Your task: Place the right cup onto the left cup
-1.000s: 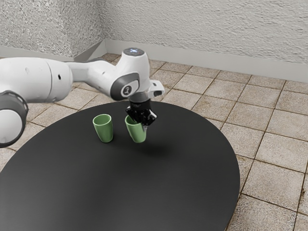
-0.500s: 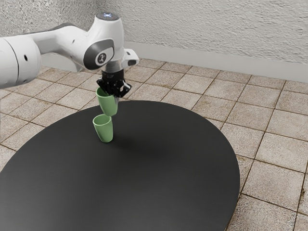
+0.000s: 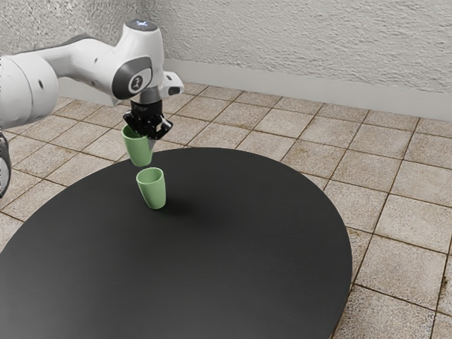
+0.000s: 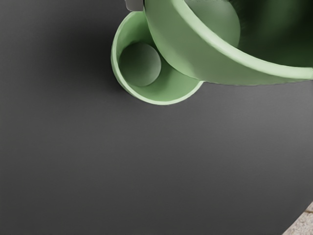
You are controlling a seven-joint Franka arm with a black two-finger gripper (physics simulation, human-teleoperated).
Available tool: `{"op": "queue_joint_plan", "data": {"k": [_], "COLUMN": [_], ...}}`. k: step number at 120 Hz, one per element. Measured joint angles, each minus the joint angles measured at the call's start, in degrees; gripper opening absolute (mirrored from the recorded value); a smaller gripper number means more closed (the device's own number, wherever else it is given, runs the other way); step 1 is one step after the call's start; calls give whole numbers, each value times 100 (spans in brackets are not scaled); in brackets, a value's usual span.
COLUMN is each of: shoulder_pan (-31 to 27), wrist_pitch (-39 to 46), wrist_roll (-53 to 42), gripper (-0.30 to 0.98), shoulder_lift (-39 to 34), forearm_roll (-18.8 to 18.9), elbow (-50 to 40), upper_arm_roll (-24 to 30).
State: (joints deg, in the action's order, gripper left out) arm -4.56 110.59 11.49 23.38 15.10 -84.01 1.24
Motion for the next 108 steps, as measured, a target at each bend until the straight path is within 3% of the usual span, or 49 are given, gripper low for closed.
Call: {"op": "queue_joint_plan", "data": {"k": [108], "shoulder_pan": [-31], "wrist_pitch": [212], "wrist_roll": [-626], "gripper": [-9], "shoulder_lift": [497], "forearm_roll": [-282], "elbow": [154], "upper_arm_roll": [-70]}}
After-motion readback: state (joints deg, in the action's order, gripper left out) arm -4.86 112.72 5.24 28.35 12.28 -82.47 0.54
